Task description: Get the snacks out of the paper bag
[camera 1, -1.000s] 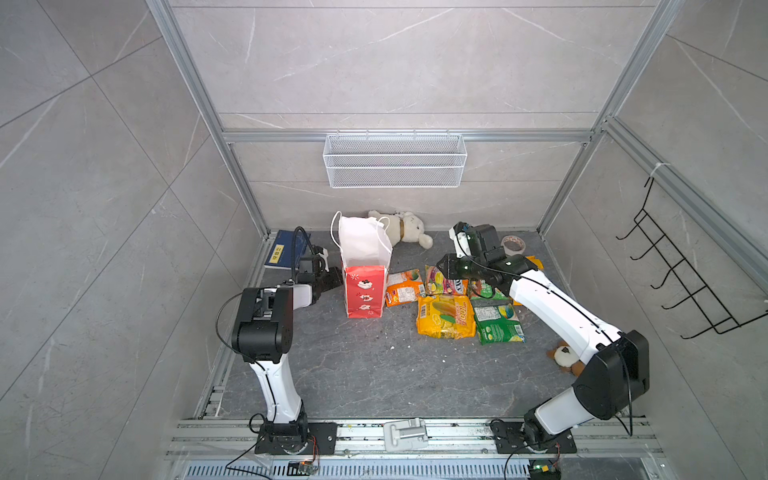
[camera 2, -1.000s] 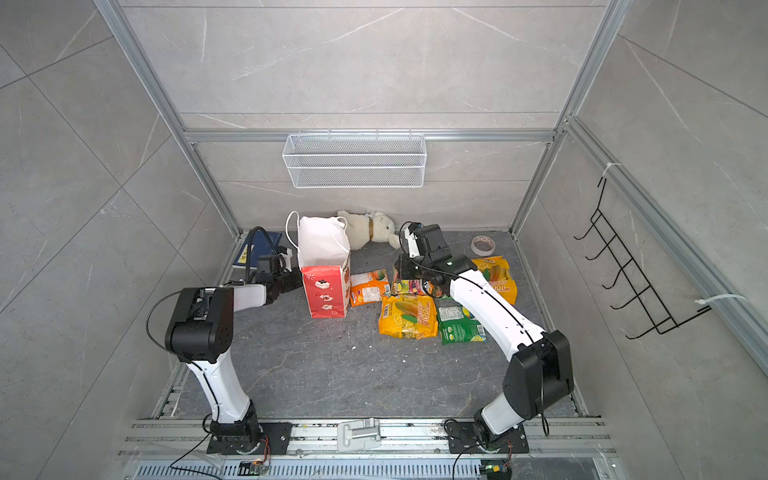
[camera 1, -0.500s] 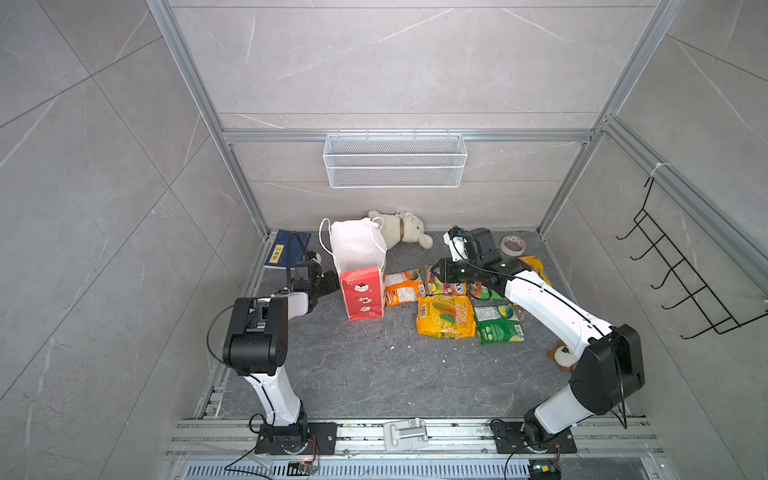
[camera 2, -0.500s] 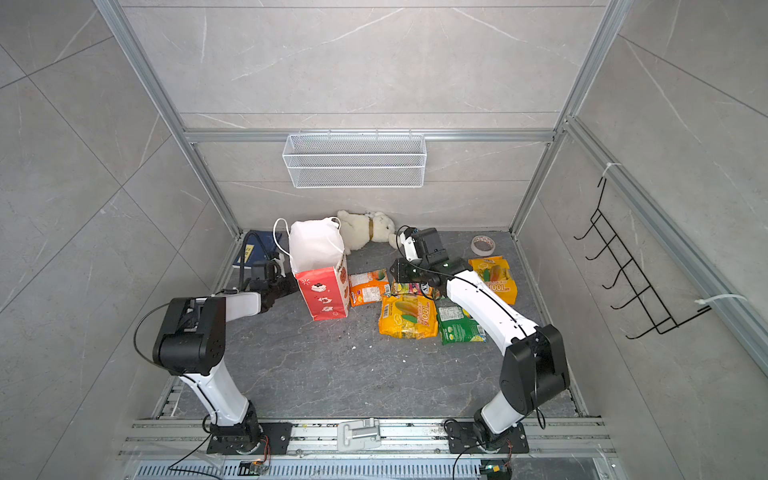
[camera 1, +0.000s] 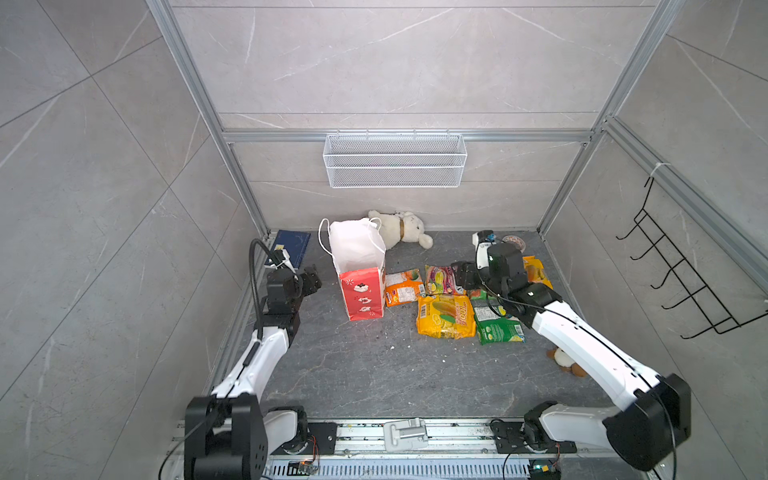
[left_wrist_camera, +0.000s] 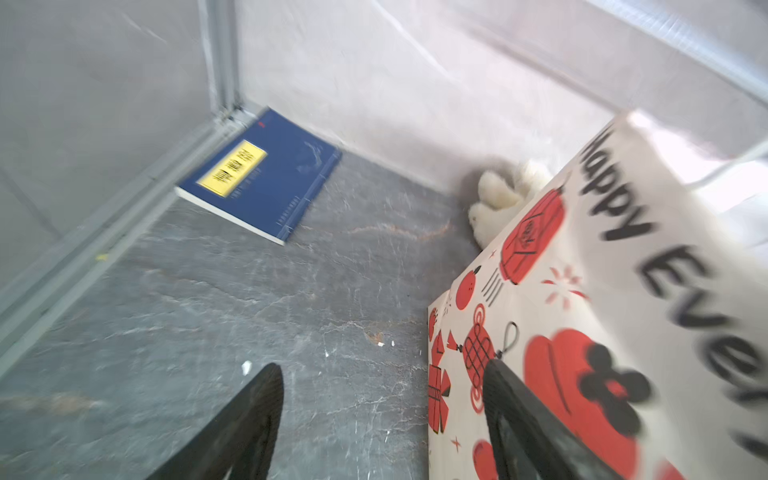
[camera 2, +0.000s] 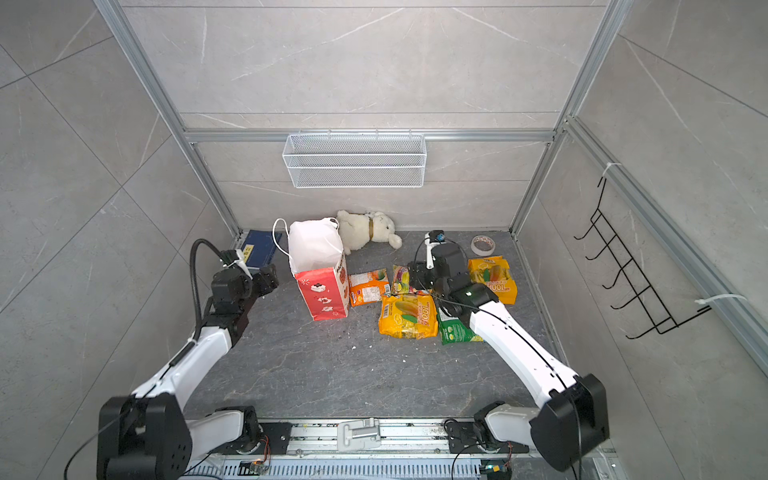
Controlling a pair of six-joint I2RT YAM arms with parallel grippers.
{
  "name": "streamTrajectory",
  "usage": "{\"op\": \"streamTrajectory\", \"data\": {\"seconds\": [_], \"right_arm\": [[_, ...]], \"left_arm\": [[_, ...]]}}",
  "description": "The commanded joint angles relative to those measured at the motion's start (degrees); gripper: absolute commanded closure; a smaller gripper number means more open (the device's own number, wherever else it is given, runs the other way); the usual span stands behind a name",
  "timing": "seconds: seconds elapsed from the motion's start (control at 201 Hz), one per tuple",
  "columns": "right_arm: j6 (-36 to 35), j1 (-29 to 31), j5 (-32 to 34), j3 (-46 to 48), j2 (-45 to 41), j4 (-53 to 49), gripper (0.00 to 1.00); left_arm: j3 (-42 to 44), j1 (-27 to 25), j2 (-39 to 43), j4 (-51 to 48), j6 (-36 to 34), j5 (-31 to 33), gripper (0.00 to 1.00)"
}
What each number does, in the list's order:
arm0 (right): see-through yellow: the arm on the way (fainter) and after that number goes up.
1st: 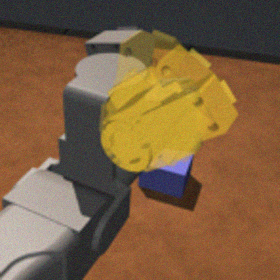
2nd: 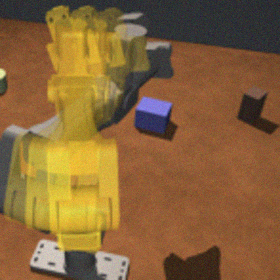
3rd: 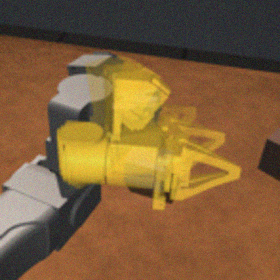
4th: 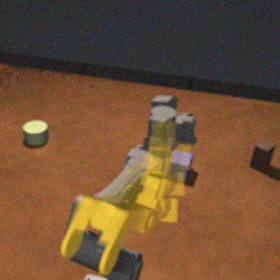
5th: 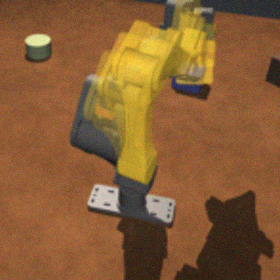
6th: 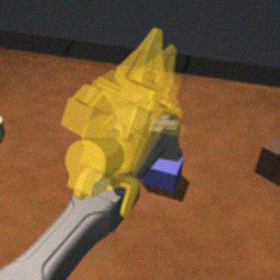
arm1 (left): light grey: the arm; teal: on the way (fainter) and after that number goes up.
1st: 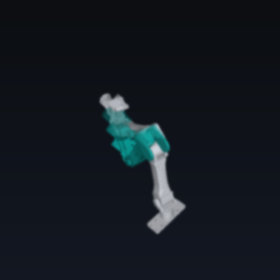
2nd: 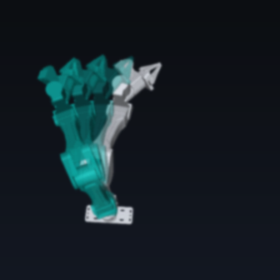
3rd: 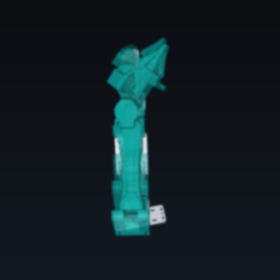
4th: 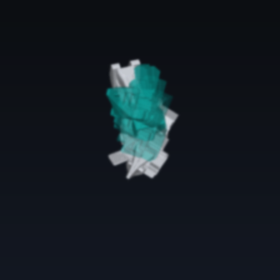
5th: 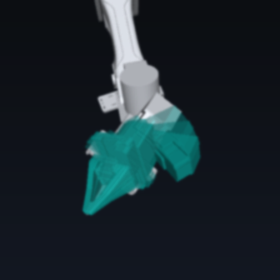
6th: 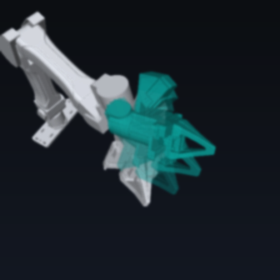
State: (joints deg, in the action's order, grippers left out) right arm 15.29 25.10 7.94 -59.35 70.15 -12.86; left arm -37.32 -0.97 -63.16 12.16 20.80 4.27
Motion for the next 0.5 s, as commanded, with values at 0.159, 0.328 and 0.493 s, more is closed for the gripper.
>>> {"op": "streamTrajectory", "data": {"seconds": [0.159,0.328,0.493], "right_arm": [[-6.83,-0.14,16.31,18.74,-14.34,13.63,0.2],[-9.93,-0.14,21.54,29.26,-19.63,20.44,0.17],[-10.95,-0.14,30.31,35.5,-19.8,26.78,0.08]], "left_arm": [[10.95,-11.01,16.69,-3.38,-8.96,15.32,0.02],[17.78,-15.64,19.33,0.64,-14.08,24.07,0.02],[19.65,-14.79,11.52,7.31,-19.08,27.83,0.01]]}}
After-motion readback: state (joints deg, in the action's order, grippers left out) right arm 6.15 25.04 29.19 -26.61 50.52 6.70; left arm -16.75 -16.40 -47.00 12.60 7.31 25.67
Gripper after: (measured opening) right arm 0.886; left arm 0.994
